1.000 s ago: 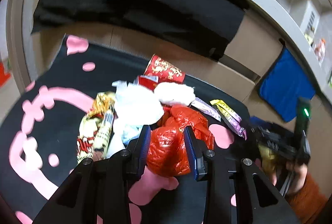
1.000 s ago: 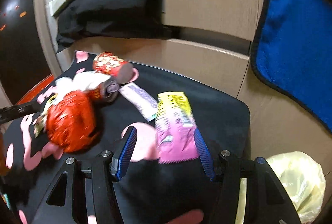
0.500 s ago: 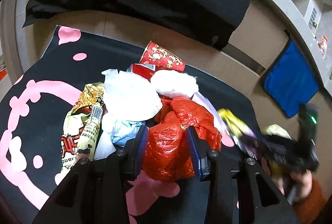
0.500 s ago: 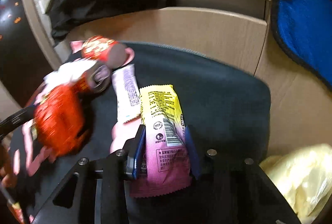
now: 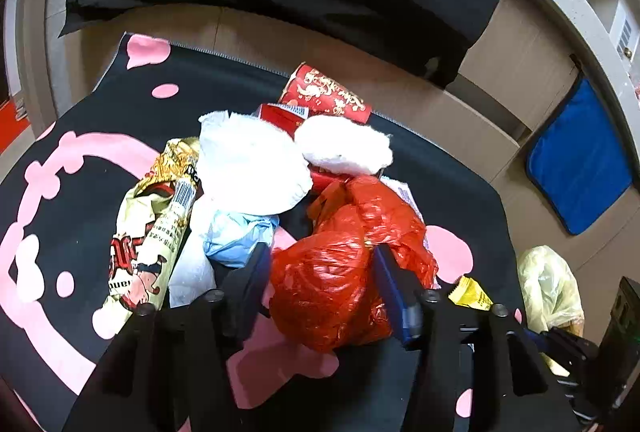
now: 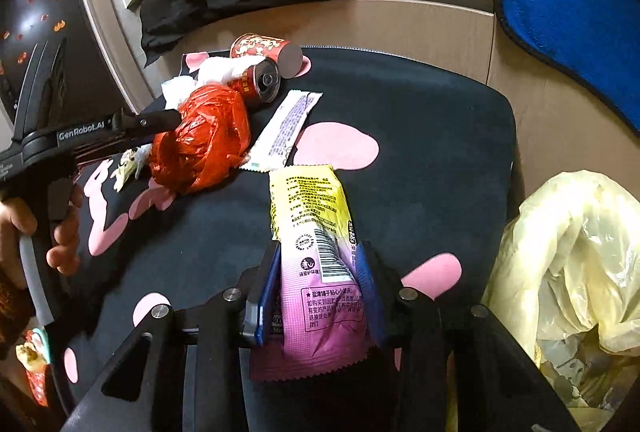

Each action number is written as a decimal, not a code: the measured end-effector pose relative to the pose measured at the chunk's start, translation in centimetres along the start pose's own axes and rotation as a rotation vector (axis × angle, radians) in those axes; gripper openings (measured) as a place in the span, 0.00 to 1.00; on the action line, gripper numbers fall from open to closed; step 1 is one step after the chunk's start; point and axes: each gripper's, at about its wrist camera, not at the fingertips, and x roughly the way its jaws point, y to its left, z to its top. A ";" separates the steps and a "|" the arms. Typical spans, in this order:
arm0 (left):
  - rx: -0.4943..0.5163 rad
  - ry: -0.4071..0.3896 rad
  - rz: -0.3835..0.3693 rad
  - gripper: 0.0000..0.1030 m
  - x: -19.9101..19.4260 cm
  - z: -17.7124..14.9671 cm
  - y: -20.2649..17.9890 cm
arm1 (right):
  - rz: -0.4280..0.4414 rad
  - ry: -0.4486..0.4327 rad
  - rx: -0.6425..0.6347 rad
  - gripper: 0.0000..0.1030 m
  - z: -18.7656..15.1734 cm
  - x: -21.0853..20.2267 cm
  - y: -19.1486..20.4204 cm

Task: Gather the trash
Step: 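Grasp the red plastic bag with the left tool while the right tool grasps the pink-yellow wrapper, then lift the red bag with the left tool while the right tool lifts the pink-yellow wrapper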

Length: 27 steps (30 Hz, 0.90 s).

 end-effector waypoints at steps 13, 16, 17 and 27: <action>-0.023 0.029 -0.099 0.49 -2.7 -1.2 -0.5 | -0.027 -0.059 -0.055 0.39 -0.9 -1.9 0.8; 0.042 -0.031 -0.088 0.48 -4.8 -1.6 -1.5 | -0.037 -0.083 -0.084 0.42 -0.7 -2.5 1.3; 0.069 -0.054 -0.076 0.48 -5.5 -1.8 -1.8 | -0.041 -0.087 -0.090 0.43 -0.6 -2.5 1.4; 0.169 -0.111 0.026 0.48 -8.3 -3.0 -3.0 | -0.088 -0.025 -0.160 0.43 1.1 0.9 2.8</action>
